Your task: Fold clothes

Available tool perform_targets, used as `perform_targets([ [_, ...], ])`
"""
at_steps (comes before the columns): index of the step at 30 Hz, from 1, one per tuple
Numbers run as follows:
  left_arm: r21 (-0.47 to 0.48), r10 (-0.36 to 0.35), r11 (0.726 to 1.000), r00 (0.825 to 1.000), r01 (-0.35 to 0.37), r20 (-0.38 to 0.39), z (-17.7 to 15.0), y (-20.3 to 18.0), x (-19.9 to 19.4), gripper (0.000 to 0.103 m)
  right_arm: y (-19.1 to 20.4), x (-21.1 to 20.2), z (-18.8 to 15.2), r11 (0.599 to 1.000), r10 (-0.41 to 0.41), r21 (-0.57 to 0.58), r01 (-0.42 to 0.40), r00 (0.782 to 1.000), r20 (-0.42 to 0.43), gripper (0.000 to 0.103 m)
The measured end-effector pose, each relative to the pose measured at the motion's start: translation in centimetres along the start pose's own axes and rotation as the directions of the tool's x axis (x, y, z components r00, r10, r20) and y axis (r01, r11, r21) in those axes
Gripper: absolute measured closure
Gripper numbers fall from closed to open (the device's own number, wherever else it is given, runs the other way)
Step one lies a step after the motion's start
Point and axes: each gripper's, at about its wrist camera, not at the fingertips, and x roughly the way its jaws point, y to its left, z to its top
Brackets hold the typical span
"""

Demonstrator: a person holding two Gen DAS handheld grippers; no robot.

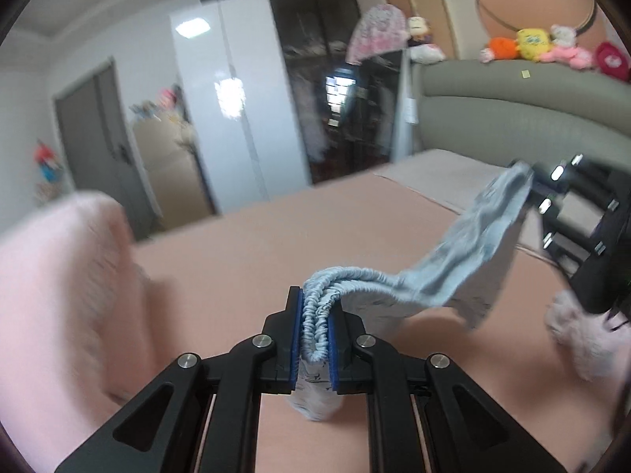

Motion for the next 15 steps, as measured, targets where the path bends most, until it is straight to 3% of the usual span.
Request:
perform_targets([
  [5, -0.008, -0.118, 0.993, 0.991, 0.118, -0.061, -4.6, -2.0, -0.2, 0.094, 2.0, -2.9, -3.4, 0.991, 0.129, 0.036, -0.128, 0.99, -0.049, 0.098],
  [10, -0.084, -0.227, 0.972, 0.967, 0.218, -0.119, -8.1, -3.2, -0.8, 0.094, 3.4, -5.6, -6.5, 0.963, 0.26, 0.091, -0.252, 0.961, -0.097, 0.098],
  [15, -0.052, -0.24, 0.971, 0.955, 0.235, -0.172, -11.0, -4.7, -1.4, 0.093, 4.9, -8.1, -9.3, 0.934, 0.354, 0.101, -0.342, 0.925, -0.14, 0.098],
])
